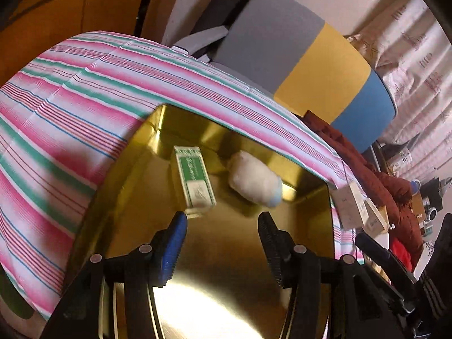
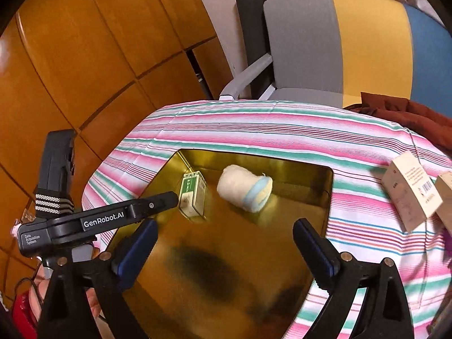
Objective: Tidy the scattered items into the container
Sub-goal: 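Move both tools back toward the scattered items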
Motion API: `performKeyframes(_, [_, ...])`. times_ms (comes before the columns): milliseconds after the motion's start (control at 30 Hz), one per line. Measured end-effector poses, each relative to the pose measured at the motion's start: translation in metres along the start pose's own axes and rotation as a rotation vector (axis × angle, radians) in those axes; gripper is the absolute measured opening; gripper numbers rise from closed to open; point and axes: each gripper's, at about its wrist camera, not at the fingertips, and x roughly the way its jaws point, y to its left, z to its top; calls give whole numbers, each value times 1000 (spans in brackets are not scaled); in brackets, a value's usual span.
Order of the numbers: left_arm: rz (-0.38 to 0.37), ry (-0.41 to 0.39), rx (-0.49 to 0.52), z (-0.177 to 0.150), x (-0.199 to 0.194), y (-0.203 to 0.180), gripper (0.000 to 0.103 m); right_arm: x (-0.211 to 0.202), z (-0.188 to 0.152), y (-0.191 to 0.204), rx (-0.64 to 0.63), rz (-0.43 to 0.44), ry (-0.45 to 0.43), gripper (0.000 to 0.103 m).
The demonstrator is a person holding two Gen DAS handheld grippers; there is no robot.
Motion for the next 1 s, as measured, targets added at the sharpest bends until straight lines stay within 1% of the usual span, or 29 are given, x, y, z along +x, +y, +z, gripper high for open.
performKeyframes(133, [-8, 10, 34, -15, -4, -12, 54, -14, -11, -7, 1, -19, -10, 97])
performKeyframes(233, [-56, 39, 74, -27, -4, -28, 54, -28, -21, -18, 13, -42, -17, 97])
performKeyframes(333, [-87, 54, 116, -36, -4, -46, 54, -43, -30, -32, 24, -69, -28, 97])
performKeyframes(500, [-124, 61, 193, -51, -5, -81, 54, -70, -47, -63, 55, -131, -41, 97])
performKeyframes(700, [-177, 88, 271, -73, -6, -119, 55, -106, -68, -110, 128, -214, -64, 97])
performKeyframes(900, [-195, 104, 351, -96, -5, -149, 55, -132, -86, -160, 213, -326, -64, 97])
performKeyframes(1000, [-198, 117, 380, -106, -3, -161, 55, -140, -92, -191, 240, -440, -44, 97])
